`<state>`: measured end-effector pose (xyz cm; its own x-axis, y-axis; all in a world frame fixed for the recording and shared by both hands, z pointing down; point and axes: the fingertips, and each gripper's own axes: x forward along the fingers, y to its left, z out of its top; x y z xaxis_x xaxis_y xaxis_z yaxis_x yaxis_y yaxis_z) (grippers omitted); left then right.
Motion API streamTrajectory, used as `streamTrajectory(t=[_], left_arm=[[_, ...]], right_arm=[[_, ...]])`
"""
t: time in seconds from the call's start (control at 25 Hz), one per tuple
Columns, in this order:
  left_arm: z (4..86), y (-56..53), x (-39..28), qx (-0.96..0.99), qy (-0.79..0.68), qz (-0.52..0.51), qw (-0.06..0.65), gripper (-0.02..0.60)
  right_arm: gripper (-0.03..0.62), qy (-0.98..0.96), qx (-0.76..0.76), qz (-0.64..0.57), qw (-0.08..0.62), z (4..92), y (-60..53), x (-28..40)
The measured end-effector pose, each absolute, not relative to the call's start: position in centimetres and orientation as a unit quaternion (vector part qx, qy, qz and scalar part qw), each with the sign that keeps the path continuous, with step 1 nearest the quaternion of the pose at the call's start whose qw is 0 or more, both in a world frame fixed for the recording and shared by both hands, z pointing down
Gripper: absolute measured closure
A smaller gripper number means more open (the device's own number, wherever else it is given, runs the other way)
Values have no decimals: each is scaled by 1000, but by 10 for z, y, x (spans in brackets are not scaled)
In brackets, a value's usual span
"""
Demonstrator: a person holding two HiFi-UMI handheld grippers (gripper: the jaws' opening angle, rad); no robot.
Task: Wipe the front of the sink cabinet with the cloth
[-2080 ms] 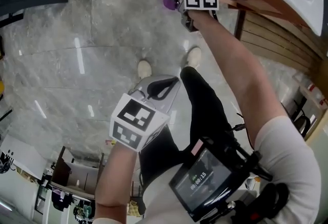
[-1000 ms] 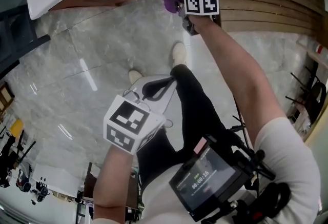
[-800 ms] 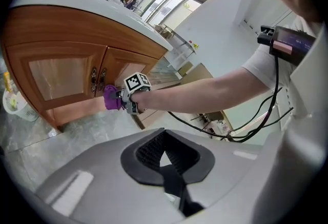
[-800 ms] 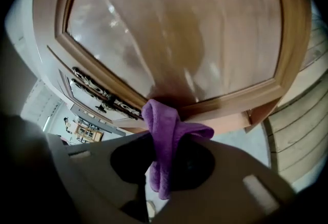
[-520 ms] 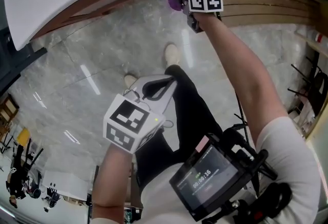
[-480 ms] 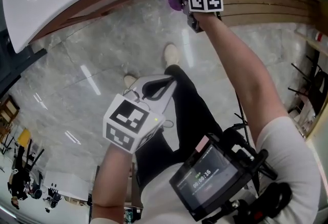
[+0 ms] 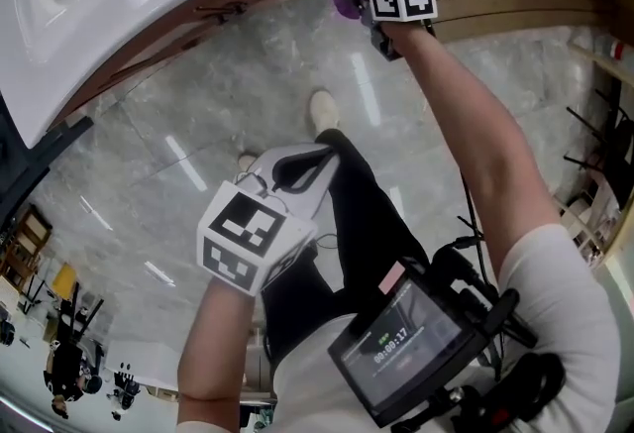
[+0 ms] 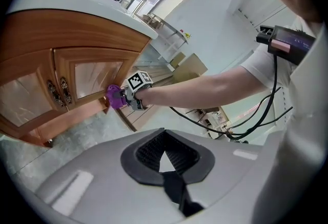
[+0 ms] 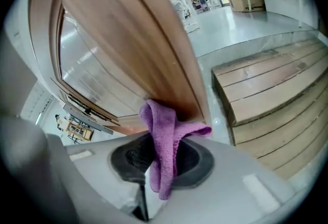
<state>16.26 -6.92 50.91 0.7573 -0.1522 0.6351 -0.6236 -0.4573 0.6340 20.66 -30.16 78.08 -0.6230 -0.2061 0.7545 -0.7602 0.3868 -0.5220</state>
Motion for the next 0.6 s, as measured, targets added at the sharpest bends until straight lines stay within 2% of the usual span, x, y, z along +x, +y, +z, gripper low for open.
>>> streamTrajectory(t=[0.6], left_arm=[[494, -93, 198, 823, -221, 271, 447, 575]], right_arm=[[522, -770, 335, 434, 326, 762, -314, 276]])
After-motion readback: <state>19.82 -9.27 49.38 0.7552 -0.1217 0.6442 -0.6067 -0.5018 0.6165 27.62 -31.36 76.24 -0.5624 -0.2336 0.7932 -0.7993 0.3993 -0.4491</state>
